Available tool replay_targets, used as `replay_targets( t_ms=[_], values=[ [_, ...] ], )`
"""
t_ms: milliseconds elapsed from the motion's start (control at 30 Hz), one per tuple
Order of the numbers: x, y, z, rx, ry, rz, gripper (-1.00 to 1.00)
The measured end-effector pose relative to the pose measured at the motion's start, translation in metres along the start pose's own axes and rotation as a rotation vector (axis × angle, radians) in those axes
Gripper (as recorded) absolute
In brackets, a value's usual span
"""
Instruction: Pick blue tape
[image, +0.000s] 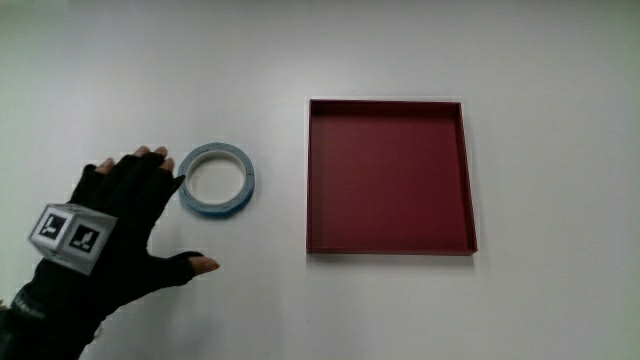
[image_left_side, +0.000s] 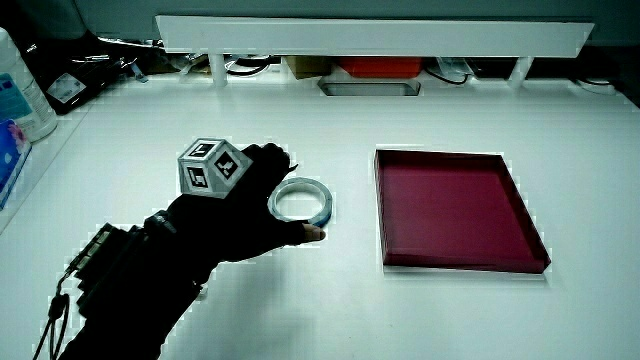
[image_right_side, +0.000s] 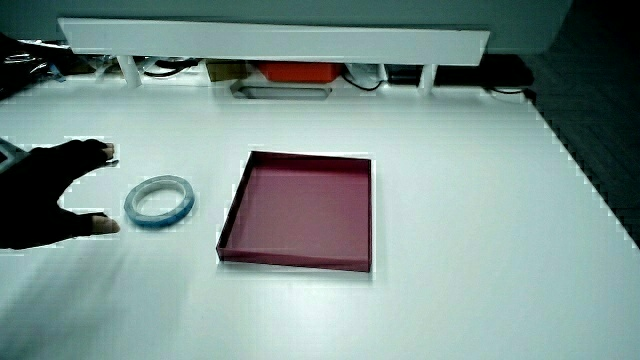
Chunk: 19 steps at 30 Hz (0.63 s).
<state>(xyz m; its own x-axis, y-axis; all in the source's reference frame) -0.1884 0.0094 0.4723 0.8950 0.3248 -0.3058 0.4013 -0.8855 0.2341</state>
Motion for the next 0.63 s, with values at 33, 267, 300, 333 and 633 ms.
replay_targets(
  t_ms=[33,267,300,333,633],
  values=[
    [0.006,0.000,0.008,0.000,0.012,-0.007,1.00],
    [0.040,0.000,0.035,0.038,-0.002,-0.086,1.00],
    [0.049,0.000,0.044,0.052,0.054,-0.108,1.00],
    [0.055,0.001,0.046,0.052,0.061,-0.127,1.00],
    [0.095,0.017,0.058,0.115,-0.013,-0.243,1.00]
  ],
)
